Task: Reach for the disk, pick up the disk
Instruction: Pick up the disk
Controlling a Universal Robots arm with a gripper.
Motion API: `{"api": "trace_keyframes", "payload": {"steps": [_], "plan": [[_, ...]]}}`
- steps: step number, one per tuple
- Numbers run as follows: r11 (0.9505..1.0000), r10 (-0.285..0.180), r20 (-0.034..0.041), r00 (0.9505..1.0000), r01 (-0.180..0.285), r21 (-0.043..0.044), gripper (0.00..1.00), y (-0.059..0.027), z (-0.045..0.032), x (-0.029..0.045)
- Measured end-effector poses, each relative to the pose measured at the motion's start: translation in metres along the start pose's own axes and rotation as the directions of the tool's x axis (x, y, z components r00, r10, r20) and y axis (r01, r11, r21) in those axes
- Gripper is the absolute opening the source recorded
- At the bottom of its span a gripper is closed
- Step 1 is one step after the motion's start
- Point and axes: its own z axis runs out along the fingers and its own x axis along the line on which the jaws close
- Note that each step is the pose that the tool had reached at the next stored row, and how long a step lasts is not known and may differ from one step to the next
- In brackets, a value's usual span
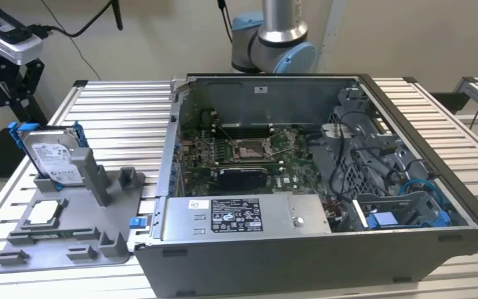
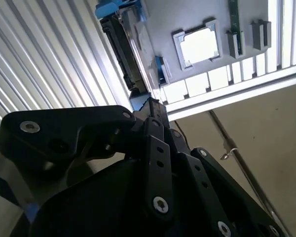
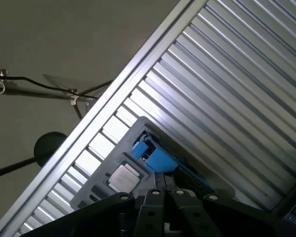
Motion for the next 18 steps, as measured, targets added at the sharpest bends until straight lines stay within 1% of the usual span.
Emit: {"api": "trace_keyframes", "payload": {"steps": [4,7,9,13,15,18], "plan": [[0.9983,-0.057,-0.0015,0.9983,0.057,-0.0001,0.0,0.0001,0.0,0.0001],[0.9949,-0.101,-0.0026,0.9949,0.101,-0.0002,0.0,0.0002,0.0,0.0002],[0.9916,-0.129,-0.0033,0.9916,0.129,-0.0002,0.0,0.0002,0.0001,0.0003],[0.9829,-0.184,-0.0047,0.9829,0.184,-0.0005,0.0,0.0003,0.0002,0.0003],[0.9773,-0.212,-0.0056,0.9773,0.212,-0.0008,0.0,0.0003,0.0,0.0003],[0.9675,-0.253,-0.0067,0.9675,0.253,-0.001,0.0,0.0003,0.0001,0.0004]]}}
